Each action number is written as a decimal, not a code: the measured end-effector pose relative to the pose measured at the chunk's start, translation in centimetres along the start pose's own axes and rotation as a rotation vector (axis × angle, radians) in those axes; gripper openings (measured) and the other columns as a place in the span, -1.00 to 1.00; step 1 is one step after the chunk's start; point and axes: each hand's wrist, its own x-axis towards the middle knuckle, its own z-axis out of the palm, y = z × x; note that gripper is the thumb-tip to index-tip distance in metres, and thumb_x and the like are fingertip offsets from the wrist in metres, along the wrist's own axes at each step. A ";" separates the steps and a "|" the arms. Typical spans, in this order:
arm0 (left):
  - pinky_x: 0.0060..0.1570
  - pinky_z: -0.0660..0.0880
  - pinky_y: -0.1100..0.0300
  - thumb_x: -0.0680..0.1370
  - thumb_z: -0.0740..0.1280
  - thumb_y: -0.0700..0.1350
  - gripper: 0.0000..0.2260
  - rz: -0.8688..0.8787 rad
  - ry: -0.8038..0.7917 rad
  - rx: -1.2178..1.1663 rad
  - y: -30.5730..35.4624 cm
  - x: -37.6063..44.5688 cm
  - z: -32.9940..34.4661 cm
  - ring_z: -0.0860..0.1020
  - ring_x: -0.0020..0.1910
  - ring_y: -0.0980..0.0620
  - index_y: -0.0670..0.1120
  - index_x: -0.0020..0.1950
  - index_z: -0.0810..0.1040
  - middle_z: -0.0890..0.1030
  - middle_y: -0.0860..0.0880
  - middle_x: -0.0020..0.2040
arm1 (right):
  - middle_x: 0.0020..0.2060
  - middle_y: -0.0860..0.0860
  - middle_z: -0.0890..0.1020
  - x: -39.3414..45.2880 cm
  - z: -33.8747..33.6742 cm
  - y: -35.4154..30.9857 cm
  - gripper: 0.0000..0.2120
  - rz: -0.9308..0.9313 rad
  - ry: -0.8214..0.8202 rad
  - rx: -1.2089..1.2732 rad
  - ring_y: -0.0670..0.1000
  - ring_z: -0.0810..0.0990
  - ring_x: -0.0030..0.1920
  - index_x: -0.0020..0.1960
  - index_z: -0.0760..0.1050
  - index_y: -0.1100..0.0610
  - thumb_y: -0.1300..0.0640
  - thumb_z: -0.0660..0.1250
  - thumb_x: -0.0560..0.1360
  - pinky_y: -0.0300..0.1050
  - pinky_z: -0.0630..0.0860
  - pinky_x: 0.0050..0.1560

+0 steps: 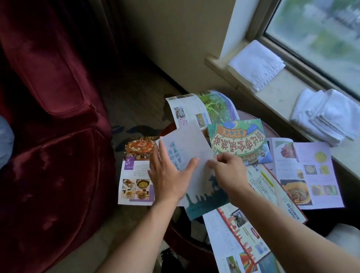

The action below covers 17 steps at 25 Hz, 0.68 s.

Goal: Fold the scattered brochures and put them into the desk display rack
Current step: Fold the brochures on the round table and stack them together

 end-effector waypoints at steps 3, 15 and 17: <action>0.34 0.39 -0.15 0.14 0.38 0.50 0.15 -0.226 -0.062 -0.296 2.1 -1.6 0.7 0.26 0.47 -0.16 0.20 0.58 -0.09 0.20 -0.08 0.53 | -0.23 -0.04 0.62 -1.1 -0.3 -1.5 -0.86 -0.176 0.067 -0.121 -0.02 0.60 -0.21 -0.14 0.59 0.09 0.07 0.34 0.56 -0.09 0.55 -0.24; 0.35 0.40 -0.16 0.14 0.50 0.30 0.18 -0.291 -0.034 -0.388 2.9 -1.4 0.2 0.24 0.48 -0.21 0.20 0.60 -0.13 0.13 -0.07 0.54 | -0.14 -0.07 0.70 -4.1 0.3 -1.4 -0.92 -0.307 0.038 -0.074 -0.06 0.63 -0.08 -0.11 0.69 -0.02 0.06 0.41 0.47 0.00 0.58 -0.04; 0.33 0.37 -0.13 0.17 0.46 0.28 0.15 -0.231 -0.025 -0.309 3.2 -1.2 0.2 0.18 0.51 -0.20 0.18 0.60 -0.14 0.05 -0.03 0.58 | -0.04 -0.08 0.70 -4.1 0.1 -1.0 -0.83 -0.320 0.020 -0.084 -0.08 0.61 0.01 0.01 0.71 0.00 0.00 0.43 0.46 -0.04 0.56 0.06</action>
